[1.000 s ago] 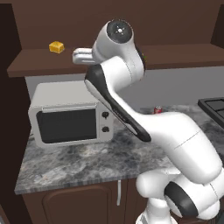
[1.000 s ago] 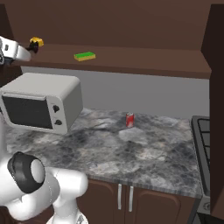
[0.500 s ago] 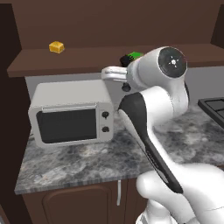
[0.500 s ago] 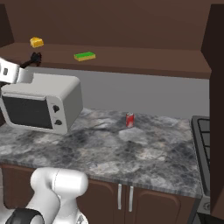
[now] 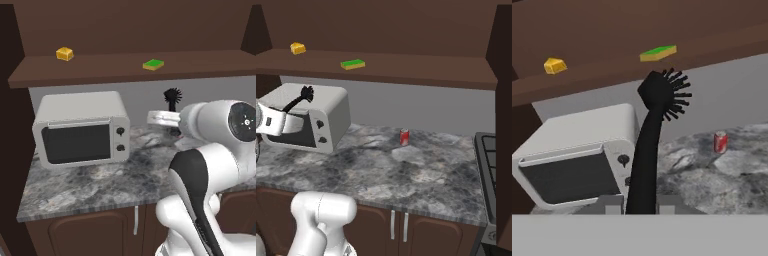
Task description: Pick the dish brush and sponge from the cabinet and place them on the counter.
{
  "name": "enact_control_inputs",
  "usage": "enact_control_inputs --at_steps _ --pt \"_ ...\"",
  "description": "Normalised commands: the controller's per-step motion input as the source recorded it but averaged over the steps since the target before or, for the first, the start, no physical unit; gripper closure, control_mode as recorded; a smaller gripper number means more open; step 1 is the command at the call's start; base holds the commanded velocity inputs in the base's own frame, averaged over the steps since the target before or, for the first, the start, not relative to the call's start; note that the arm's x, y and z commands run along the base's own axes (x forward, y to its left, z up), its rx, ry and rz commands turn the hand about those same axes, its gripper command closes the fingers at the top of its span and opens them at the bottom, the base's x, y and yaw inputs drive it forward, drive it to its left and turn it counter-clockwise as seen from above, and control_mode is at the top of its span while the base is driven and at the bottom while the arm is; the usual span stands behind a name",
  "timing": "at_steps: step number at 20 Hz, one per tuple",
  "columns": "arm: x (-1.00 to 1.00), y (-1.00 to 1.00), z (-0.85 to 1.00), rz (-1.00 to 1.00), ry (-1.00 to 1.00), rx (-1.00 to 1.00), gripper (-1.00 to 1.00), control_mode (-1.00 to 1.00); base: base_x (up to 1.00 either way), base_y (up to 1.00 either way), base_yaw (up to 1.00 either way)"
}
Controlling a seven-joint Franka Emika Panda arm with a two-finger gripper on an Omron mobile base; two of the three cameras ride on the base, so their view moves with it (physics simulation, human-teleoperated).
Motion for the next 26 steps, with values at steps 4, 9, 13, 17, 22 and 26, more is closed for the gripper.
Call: enact_control_inputs --at_steps 4,9,13,17,22,26 --pt "-0.46 -0.53 -0.43 -0.05 0.03 0.0 1.0 -1.0 0.0 0.0 0.0" --pt "-0.18 -0.51 -0.29 -0.01 0.0 0.0 1.0 -1.0 0.0 0.0 0.0" --pt "0.05 -0.36 -0.19 0.03 0.0 0.0 1.0 -1.0 0.0 0.0 0.0" --pt "0.22 -0.31 -0.47 0.04 0.03 0.0 1.0 -1.0 0.0 0.0 0.0" --pt "0.44 -0.28 -0.58 0.01 0.04 0.0 1.0 -1.0 0.0 0.0 0.0" --pt "0.48 -0.2 -0.63 0.0 0.04 -0.02 1.0 -1.0 0.0 0.0 0.0"
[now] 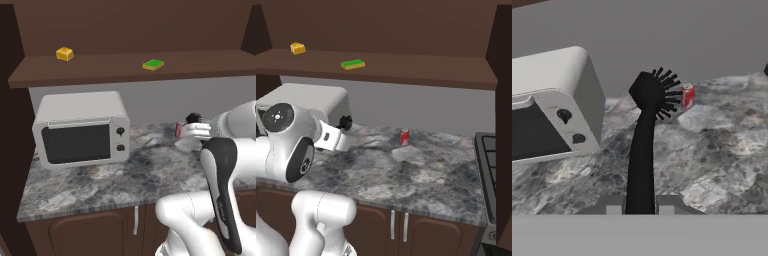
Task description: Pick the dish brush and sponge from the cabinet and place them on the counter.
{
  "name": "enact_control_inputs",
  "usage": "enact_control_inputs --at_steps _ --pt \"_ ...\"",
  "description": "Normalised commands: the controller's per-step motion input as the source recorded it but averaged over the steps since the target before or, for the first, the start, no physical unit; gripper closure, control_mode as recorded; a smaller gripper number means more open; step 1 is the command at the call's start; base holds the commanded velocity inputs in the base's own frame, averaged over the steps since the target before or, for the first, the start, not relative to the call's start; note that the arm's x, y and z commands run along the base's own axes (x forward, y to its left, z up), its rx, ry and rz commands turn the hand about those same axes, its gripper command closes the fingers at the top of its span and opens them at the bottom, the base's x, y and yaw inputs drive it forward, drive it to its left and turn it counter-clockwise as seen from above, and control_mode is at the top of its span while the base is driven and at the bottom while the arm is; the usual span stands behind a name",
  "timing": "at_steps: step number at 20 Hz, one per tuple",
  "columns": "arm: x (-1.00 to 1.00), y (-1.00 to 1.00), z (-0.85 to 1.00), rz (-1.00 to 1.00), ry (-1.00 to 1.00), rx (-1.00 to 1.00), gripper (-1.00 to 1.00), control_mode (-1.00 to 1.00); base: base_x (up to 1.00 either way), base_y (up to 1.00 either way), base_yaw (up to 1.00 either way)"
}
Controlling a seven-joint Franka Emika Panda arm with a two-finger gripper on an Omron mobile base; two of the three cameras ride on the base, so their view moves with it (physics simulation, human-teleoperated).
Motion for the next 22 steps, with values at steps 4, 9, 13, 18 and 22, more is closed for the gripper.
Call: enact_control_inputs --at_steps 4,9,13,18,22 --pt "0.49 -0.11 -0.77 0.0 0.04 -0.03 1.0 -1.0 0.0 0.0 0.0" --pt "0.57 -0.02 -0.71 -0.01 0.01 -0.04 1.0 -1.0 0.0 0.0 0.0" --pt "0.48 0.0 -0.45 -0.01 -0.01 -0.06 1.0 -1.0 0.0 0.0 0.0" --pt "0.47 -0.02 -0.4 0.0 -0.01 -0.03 1.0 -1.0 0.0 0.0 0.0" --pt "0.42 -0.06 -0.35 0.0 0.0 0.0 1.0 -1.0 0.0 0.0 0.0"
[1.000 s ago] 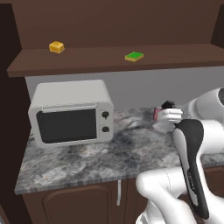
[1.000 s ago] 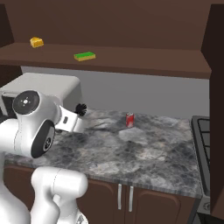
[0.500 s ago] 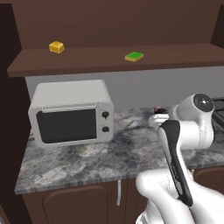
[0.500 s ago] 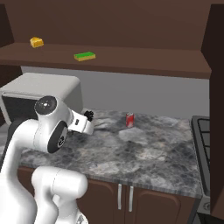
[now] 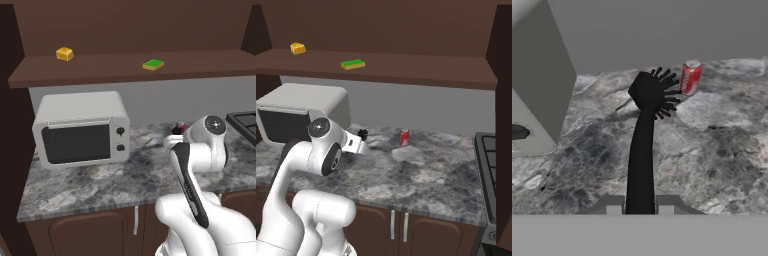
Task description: Pick the dish brush and sponge from the cabinet and place them on the counter.
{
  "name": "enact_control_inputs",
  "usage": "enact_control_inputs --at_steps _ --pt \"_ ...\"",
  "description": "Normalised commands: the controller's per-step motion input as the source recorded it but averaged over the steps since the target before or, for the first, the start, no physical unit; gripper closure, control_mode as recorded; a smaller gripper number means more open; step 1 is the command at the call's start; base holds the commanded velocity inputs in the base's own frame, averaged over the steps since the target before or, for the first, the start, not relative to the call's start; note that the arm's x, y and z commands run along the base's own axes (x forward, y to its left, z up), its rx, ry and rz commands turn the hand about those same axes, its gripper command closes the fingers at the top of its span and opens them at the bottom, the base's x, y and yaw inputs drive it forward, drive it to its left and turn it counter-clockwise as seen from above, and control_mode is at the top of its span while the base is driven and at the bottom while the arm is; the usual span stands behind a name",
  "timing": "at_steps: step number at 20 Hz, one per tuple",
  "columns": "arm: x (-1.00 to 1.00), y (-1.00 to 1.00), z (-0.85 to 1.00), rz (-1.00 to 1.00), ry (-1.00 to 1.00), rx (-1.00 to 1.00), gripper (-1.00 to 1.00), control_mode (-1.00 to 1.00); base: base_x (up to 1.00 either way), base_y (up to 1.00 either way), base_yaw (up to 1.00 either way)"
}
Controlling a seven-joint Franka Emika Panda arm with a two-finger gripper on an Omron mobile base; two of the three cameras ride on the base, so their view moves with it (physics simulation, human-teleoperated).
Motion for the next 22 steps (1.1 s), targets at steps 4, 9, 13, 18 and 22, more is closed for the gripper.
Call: enact_control_inputs --at_steps 4,9,13,18,22 --pt "0.34 -0.14 -0.28 0.0 0.01 0.0 1.0 -1.0 0.0 0.0 0.0" --pt "0.29 -0.12 -0.34 0.0 0.02 0.0 1.0 -1.0 0.0 0.0 0.0" --pt "0.26 -0.1 -0.34 0.0 0.0 0.0 1.0 -1.0 0.0 0.0 0.0" --pt "0.28 -0.07 -0.32 0.0 0.0 0.0 1.0 -1.0 0.0 0.0 0.0" --pt "0.29 -0.04 -0.27 0.0 0.0 0.0 1.0 -1.0 0.0 0.0 0.0"
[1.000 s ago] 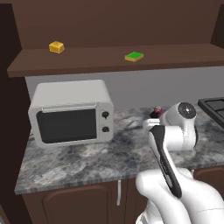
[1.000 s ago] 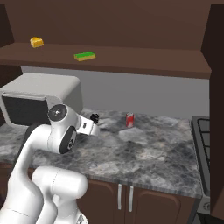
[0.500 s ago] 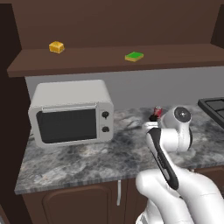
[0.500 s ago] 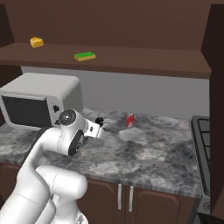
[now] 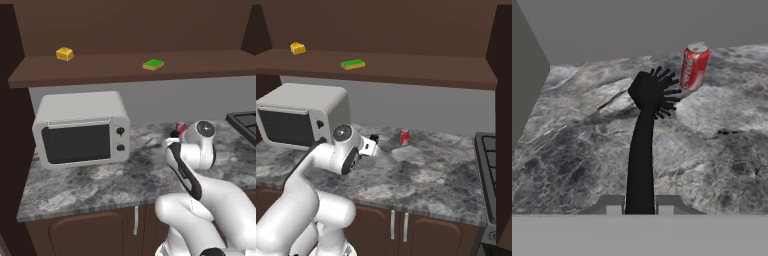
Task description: Pick the dish brush and sponge from the cabinet and place them on the counter.
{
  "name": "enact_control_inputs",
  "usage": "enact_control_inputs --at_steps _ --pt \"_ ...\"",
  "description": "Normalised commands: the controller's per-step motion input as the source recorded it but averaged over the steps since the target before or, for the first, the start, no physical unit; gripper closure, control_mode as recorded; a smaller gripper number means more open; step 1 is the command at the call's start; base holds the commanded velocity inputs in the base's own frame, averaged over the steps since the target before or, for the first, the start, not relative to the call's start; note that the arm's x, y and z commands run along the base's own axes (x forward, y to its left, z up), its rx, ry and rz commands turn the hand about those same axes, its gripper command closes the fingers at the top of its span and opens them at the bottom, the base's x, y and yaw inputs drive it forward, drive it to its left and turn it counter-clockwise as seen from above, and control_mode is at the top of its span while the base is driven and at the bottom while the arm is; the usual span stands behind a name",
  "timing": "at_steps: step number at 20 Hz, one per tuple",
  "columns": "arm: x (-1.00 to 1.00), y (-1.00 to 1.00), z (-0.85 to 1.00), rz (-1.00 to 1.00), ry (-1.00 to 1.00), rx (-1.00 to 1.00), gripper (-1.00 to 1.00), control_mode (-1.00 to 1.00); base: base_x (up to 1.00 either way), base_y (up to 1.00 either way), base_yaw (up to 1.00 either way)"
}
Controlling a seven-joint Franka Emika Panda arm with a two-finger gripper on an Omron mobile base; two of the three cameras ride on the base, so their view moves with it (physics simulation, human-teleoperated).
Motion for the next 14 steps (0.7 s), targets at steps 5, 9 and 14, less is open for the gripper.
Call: enact_control_inputs --at_steps 5,9,14 --pt "0.23 0.0 -0.19 0.0 0.0 -0.01 -1.0 -1.0 0.0 0.0 0.0" --pt "0.04 0.0 0.0 0.0 0.01 0.0 -1.0 -1.0 0.0 0.0 0.0" --pt "-0.08 -0.07 0.32 0.0 0.02 0.07 -1.0 -1.0 0.0 0.0 0.0"
